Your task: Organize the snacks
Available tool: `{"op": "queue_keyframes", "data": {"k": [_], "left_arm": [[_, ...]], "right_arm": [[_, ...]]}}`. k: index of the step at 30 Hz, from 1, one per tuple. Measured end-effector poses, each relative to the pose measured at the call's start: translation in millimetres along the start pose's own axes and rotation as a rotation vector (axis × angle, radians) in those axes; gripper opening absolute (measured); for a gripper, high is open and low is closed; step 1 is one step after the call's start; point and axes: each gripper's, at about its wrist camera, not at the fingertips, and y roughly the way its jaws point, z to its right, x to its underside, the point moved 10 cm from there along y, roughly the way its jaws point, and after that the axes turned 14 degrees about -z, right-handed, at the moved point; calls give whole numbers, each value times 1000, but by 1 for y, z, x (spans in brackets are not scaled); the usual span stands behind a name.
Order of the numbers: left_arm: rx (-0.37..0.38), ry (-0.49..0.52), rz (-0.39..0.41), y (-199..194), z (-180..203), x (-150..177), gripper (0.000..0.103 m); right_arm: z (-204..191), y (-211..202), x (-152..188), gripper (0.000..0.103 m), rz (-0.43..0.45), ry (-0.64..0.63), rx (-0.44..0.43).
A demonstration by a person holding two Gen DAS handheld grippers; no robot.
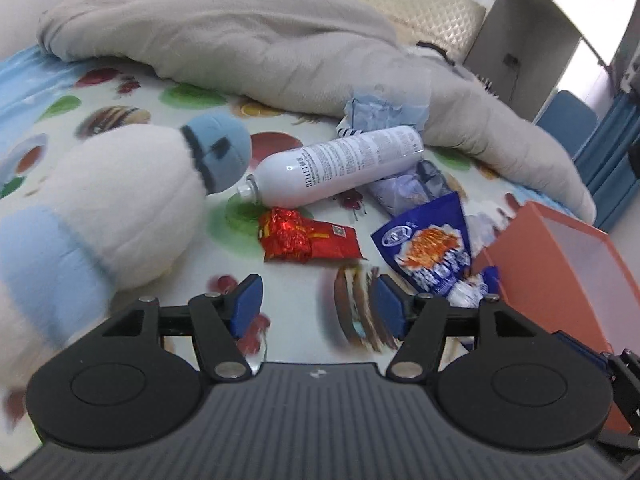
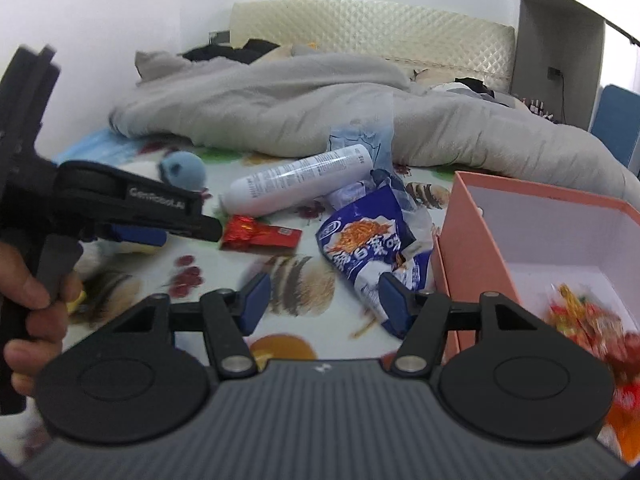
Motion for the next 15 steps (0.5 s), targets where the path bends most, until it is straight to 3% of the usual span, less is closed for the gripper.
{"op": "queue_keyframes", "data": {"k": [8, 15], "left_arm": [[-66, -1, -11, 60, -6, -32, 68], [-117, 40, 42, 77, 0, -48, 68]], "right_arm": [[11, 57, -22, 62, -42, -74, 76], [17, 92, -27, 66, -90, -97, 89]]}}
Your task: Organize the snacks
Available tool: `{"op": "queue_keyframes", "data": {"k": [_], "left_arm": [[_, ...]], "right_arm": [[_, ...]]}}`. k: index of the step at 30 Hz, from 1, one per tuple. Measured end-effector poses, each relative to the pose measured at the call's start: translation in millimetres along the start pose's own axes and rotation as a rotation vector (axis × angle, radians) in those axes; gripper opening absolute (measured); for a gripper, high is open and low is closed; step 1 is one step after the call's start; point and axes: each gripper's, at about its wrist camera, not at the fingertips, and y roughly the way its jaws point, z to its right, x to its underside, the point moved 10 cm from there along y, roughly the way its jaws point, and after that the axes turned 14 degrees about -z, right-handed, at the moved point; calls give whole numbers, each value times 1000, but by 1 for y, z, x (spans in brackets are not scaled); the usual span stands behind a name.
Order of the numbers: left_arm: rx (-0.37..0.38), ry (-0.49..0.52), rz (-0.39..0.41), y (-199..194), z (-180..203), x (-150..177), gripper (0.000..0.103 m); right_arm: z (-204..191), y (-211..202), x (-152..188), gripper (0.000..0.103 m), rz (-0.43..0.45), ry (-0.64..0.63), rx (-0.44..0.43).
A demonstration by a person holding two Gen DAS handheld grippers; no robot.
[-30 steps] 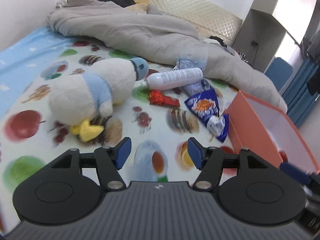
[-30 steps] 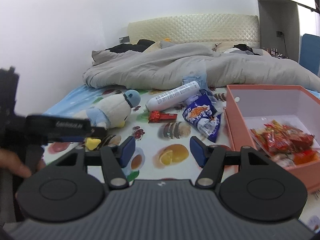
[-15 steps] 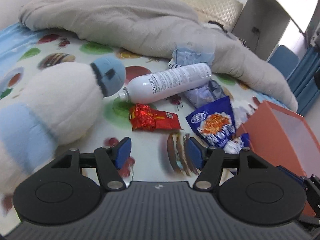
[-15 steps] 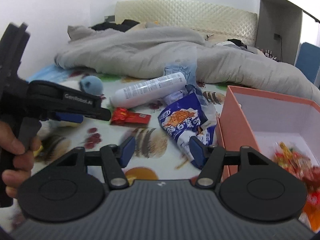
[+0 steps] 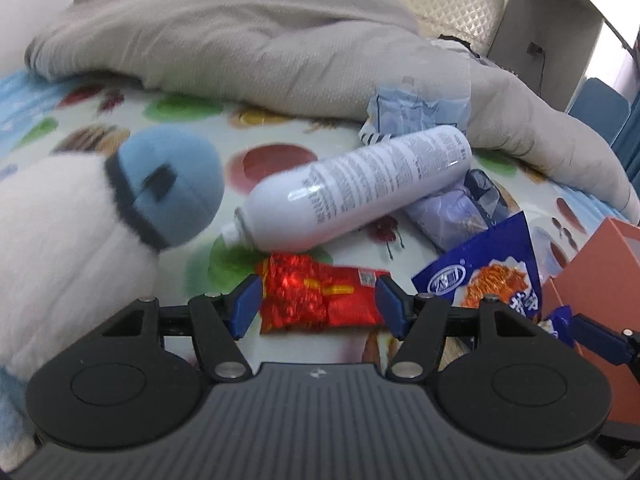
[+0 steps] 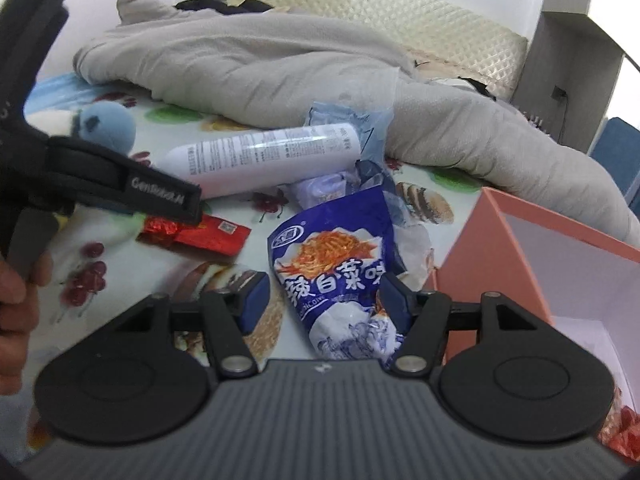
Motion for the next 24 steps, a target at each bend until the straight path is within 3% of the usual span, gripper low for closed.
{"op": "queue_keyframes", "data": {"k": [2, 10, 24], "left_arm": [[-21, 22, 12, 3, 3, -3, 68], [-73, 5, -1, 18, -6, -4, 68], [-79, 10, -15, 31, -11, 3, 63]], "right_arm": [[2, 6, 0, 74, -7, 13, -2], [0, 21, 0, 74, -19, 9, -14], [5, 38, 10, 75, -56, 15, -25]]}}
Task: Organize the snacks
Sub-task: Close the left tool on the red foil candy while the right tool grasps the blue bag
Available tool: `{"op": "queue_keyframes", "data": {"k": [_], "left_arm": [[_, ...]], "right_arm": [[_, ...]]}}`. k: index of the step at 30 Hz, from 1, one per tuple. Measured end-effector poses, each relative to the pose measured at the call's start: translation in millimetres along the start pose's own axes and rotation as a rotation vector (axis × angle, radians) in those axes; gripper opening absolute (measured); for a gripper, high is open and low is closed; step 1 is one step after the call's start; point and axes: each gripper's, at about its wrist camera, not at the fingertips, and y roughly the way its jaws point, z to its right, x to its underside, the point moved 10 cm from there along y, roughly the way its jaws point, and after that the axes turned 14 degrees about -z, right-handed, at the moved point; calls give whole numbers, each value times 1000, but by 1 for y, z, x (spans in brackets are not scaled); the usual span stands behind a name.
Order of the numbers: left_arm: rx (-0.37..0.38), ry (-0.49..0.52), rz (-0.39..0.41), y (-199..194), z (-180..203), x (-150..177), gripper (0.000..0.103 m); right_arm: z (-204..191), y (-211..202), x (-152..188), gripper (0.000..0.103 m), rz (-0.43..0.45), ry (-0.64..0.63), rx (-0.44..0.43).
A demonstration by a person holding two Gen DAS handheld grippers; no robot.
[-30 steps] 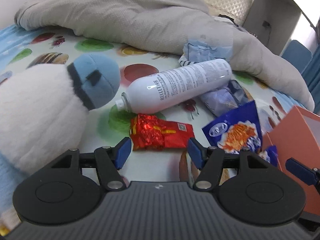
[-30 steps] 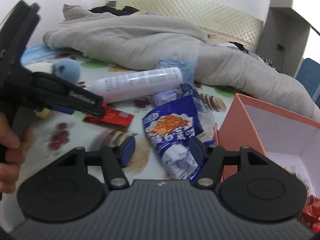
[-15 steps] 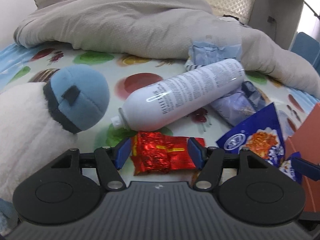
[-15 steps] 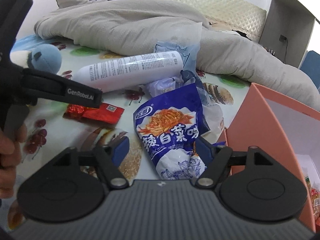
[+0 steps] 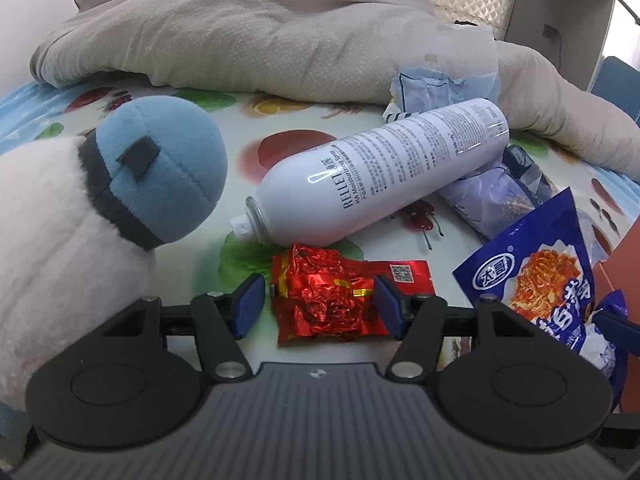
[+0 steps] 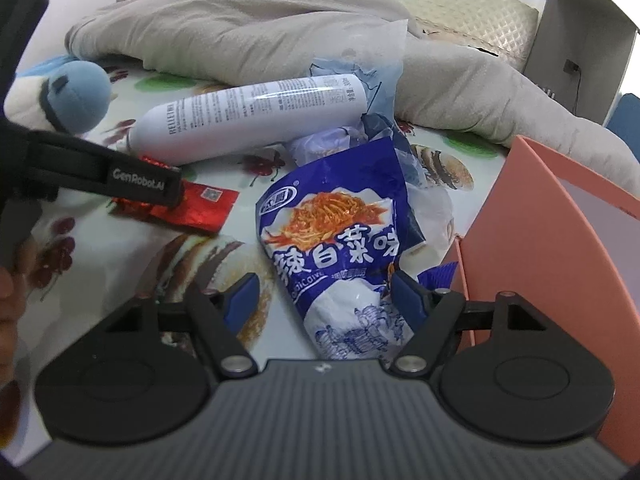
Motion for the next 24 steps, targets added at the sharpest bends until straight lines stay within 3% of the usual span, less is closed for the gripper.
{"op": "queue_keyframes", "data": {"k": [4, 12, 14, 24], "left_arm": [[23, -16, -7, -2, -1, -1, 50], [75, -30, -28, -10, 2, 4, 47], [82, -37, -30, -15, 2, 6, 47], [89, -49, -33, -56, 3, 37, 47]], "right_arm": [[0, 1, 2, 67, 4, -4, 31], [0, -6, 2, 56, 11, -23, 52], [0, -10, 3, 48, 11, -30, 52], [-6, -43, 21, 42, -4, -26, 8]]}}
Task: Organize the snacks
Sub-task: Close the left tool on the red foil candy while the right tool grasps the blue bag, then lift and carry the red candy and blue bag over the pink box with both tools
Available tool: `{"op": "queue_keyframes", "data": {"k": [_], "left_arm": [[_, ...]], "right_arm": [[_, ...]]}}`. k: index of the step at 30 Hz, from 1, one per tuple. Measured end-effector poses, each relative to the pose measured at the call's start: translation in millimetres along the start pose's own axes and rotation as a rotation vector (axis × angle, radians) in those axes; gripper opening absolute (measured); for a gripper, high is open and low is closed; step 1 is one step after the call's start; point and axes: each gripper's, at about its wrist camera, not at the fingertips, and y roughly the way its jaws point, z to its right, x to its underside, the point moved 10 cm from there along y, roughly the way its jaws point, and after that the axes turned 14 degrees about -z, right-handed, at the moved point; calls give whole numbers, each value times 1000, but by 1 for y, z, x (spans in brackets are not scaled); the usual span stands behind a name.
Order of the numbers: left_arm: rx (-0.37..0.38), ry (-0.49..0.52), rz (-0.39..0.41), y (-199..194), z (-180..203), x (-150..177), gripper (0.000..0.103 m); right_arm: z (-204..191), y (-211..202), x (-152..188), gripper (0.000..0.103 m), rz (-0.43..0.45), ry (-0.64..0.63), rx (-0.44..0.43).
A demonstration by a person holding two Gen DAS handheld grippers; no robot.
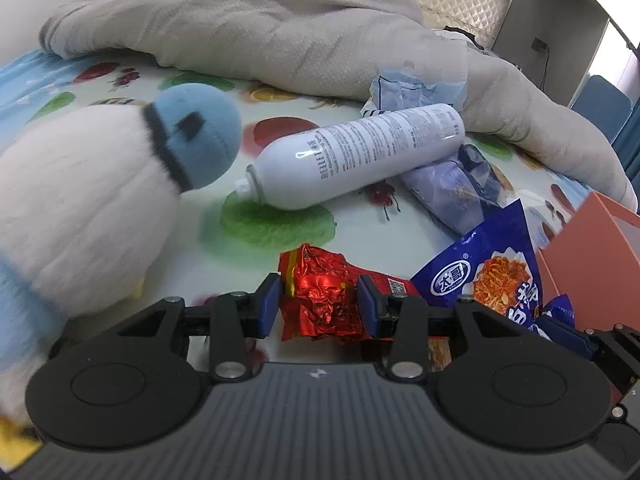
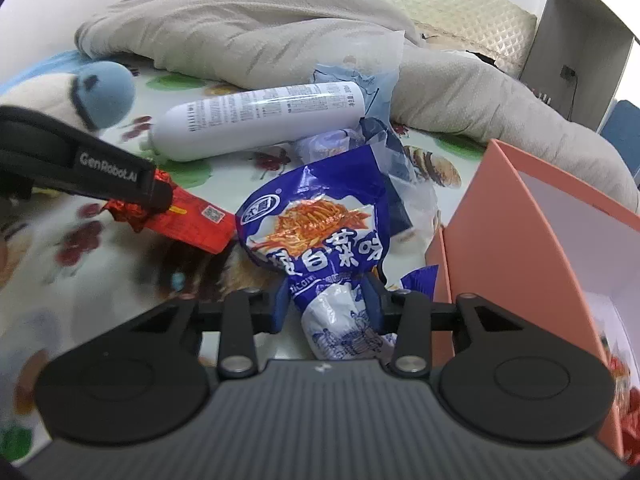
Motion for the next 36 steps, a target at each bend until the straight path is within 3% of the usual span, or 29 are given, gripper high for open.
{"op": "queue_keyframes", "data": {"k": [6, 12, 19, 30, 36], "left_arm": [[-18, -9, 5, -40, -13, 24, 47], [-41, 3, 20, -85, -22, 56, 47], [-28, -40, 10, -124, -30, 107, 47], [-78, 108, 14, -166, 13, 176, 47], [-73, 75, -11, -171, 20, 202, 47]], "right_arm": [[-5, -34, 20, 41, -1, 17, -31], [-11, -70, 50, 40, -26, 112, -151], [-18, -109, 90, 40, -40, 207, -218], [-3, -150, 141, 40, -37, 296, -212], [4, -161, 159, 40, -38, 318, -218]]}}
